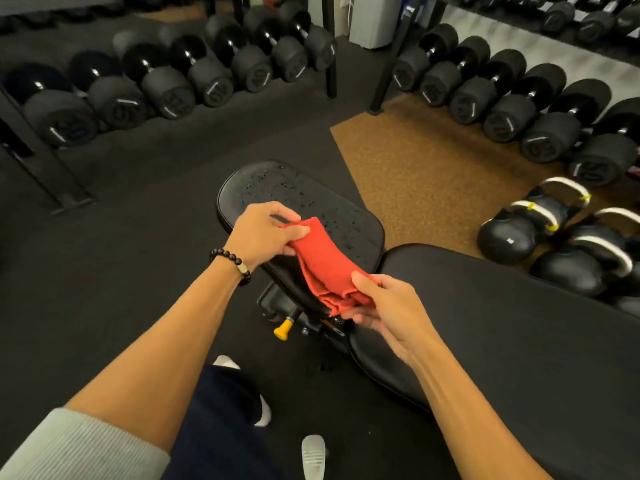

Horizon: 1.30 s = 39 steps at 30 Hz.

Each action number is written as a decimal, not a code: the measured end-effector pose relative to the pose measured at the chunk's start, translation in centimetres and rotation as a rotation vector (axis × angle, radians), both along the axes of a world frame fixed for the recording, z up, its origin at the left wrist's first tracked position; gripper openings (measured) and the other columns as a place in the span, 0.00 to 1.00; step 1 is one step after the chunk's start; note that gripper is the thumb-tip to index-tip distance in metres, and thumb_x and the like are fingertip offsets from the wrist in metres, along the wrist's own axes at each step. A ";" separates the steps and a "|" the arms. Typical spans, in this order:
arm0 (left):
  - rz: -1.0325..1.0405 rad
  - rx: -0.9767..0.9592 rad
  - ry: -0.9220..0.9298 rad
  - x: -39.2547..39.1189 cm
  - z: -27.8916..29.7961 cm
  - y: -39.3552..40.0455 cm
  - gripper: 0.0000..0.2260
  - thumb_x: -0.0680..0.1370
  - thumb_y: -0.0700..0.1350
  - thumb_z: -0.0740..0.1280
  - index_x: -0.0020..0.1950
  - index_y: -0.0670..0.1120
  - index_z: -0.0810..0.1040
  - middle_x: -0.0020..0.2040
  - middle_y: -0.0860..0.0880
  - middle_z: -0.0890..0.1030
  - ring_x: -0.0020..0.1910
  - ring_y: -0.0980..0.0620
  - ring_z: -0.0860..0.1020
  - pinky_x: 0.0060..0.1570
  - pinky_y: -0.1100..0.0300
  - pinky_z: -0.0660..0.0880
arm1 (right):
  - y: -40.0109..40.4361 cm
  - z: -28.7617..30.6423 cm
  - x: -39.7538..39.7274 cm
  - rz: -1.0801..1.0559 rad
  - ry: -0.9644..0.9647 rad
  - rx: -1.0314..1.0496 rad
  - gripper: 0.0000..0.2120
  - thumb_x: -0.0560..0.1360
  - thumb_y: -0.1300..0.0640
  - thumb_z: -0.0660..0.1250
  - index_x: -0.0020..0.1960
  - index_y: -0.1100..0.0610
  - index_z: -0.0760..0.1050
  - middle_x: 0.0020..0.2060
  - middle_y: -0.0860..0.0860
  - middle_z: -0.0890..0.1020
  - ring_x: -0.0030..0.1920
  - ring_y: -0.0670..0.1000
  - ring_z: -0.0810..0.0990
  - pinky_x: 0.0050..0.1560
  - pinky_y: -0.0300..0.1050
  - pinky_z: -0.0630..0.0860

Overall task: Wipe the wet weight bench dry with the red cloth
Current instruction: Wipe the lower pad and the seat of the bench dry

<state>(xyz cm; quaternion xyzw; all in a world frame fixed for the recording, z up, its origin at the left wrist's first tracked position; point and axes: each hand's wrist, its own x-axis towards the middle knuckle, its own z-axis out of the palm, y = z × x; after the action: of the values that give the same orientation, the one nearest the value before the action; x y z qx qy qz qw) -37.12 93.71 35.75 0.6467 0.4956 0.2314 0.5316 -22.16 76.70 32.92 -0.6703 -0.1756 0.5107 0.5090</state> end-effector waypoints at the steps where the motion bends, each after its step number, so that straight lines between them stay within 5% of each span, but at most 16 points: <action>1: -0.030 0.089 0.098 0.2 -0.3 1.0 0.08 0.73 0.39 0.75 0.51 0.42 0.81 0.41 0.43 0.82 0.34 0.48 0.84 0.41 0.57 0.83 | 0.6 -0.3 0.3 0.049 -0.120 -0.069 0.15 0.77 0.47 0.70 0.53 0.59 0.78 0.39 0.56 0.86 0.35 0.55 0.86 0.37 0.45 0.79; 5: -0.093 0.398 0.405 -0.1 -1.3 3.7 0.08 0.73 0.38 0.73 0.51 0.46 0.81 0.46 0.46 0.83 0.37 0.52 0.78 0.48 0.60 0.76 | 2.0 -2.3 1.6 0.183 -0.896 -0.273 0.10 0.76 0.42 0.69 0.49 0.48 0.75 0.40 0.48 0.82 0.46 0.51 0.82 0.45 0.48 0.76; 8: 0.037 0.452 0.278 -1.1 -0.6 5.4 0.02 0.74 0.41 0.73 0.45 0.46 0.81 0.33 0.50 0.82 0.30 0.57 0.78 0.41 0.60 0.79 | 4.5 -2.5 0.7 0.201 -1.014 0.090 0.04 0.78 0.52 0.67 0.44 0.48 0.77 0.33 0.44 0.80 0.38 0.44 0.78 0.42 0.49 0.75; 11: 0.184 0.594 0.308 -1.9 -0.2 7.7 0.07 0.76 0.52 0.71 0.41 0.50 0.79 0.32 0.54 0.79 0.33 0.58 0.77 0.38 0.67 0.70 | 8.6 -2.7 -1.5 0.286 -1.129 0.332 0.04 0.79 0.54 0.65 0.51 0.50 0.78 0.45 0.46 0.80 0.47 0.48 0.78 0.49 0.51 0.75; 15: 0.357 0.566 0.336 -2.1 -2.9 11.0 0.13 0.76 0.58 0.68 0.53 0.50 0.76 0.53 0.47 0.77 0.52 0.48 0.76 0.51 0.58 0.70 | 12.6 -5.1 -4.7 0.459 -1.175 0.326 0.20 0.82 0.49 0.62 0.73 0.50 0.71 0.73 0.50 0.71 0.76 0.53 0.64 0.72 0.53 0.62; 19: 0.403 0.293 0.276 -1.1 -5.4 11.5 0.21 0.80 0.62 0.59 0.67 0.51 0.70 0.63 0.46 0.71 0.56 0.48 0.74 0.57 0.54 0.70 | 10.4 -8.1 -5.3 0.601 -1.423 0.316 0.24 0.84 0.51 0.55 0.79 0.52 0.61 0.79 0.51 0.62 0.80 0.53 0.53 0.78 0.56 0.53; 22: 0.462 0.219 0.247 -0.3 -6.0 11.2 0.21 0.81 0.63 0.50 0.64 0.54 0.72 0.60 0.49 0.73 0.57 0.47 0.73 0.54 0.54 0.66 | 9.2 -8.9 -3.0 0.667 -1.417 0.411 0.23 0.83 0.54 0.57 0.78 0.51 0.64 0.79 0.52 0.61 0.80 0.53 0.54 0.78 0.53 0.53; 24: 0.487 0.187 0.231 0.1 -5.9 11.2 0.20 0.83 0.61 0.47 0.65 0.55 0.71 0.59 0.50 0.71 0.60 0.47 0.71 0.54 0.54 0.62 | 11.1 -8.6 -2.6 0.515 -1.347 0.352 0.22 0.83 0.57 0.59 0.76 0.52 0.67 0.78 0.55 0.62 0.79 0.55 0.56 0.78 0.54 0.54; 28: 0.378 0.186 0.239 -0.3 -5.3 11.2 0.22 0.85 0.50 0.43 0.78 0.50 0.60 0.72 0.48 0.68 0.70 0.46 0.63 0.64 0.50 0.62 | 15.6 -7.3 -7.1 0.233 -1.283 0.126 0.21 0.83 0.57 0.57 0.76 0.57 0.65 0.74 0.60 0.65 0.77 0.61 0.58 0.75 0.62 0.58; 31: 0.337 0.210 0.254 -0.6 -5.6 11.5 0.22 0.84 0.47 0.44 0.79 0.49 0.57 0.73 0.50 0.66 0.70 0.45 0.61 0.65 0.50 0.61 | 12.9 -7.1 -8.4 0.475 -1.314 0.237 0.25 0.83 0.57 0.55 0.79 0.59 0.57 0.77 0.57 0.62 0.80 0.57 0.53 0.78 0.57 0.53; 34: 0.378 0.194 0.216 -0.3 -6.0 11.5 0.19 0.84 0.54 0.46 0.72 0.52 0.65 0.65 0.54 0.69 0.66 0.49 0.65 0.62 0.53 0.62 | 9.4 -7.9 -3.5 0.693 -1.344 0.412 0.24 0.84 0.55 0.56 0.79 0.56 0.60 0.79 0.51 0.61 0.80 0.49 0.53 0.79 0.53 0.53; 39: 0.466 0.176 0.259 0.3 -6.2 10.8 0.23 0.81 0.64 0.49 0.70 0.55 0.67 0.68 0.50 0.68 0.63 0.45 0.68 0.55 0.55 0.60 | 13.6 -8.2 -2.5 0.262 -1.225 0.117 0.22 0.85 0.52 0.52 0.78 0.52 0.63 0.78 0.48 0.63 0.80 0.50 0.55 0.77 0.60 0.56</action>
<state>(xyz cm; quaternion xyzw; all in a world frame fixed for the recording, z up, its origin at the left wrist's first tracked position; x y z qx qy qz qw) -36.79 104.47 29.53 0.5833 0.6728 0.3050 0.3378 -24.62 90.27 24.70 -0.7853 -0.5434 0.0818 0.2851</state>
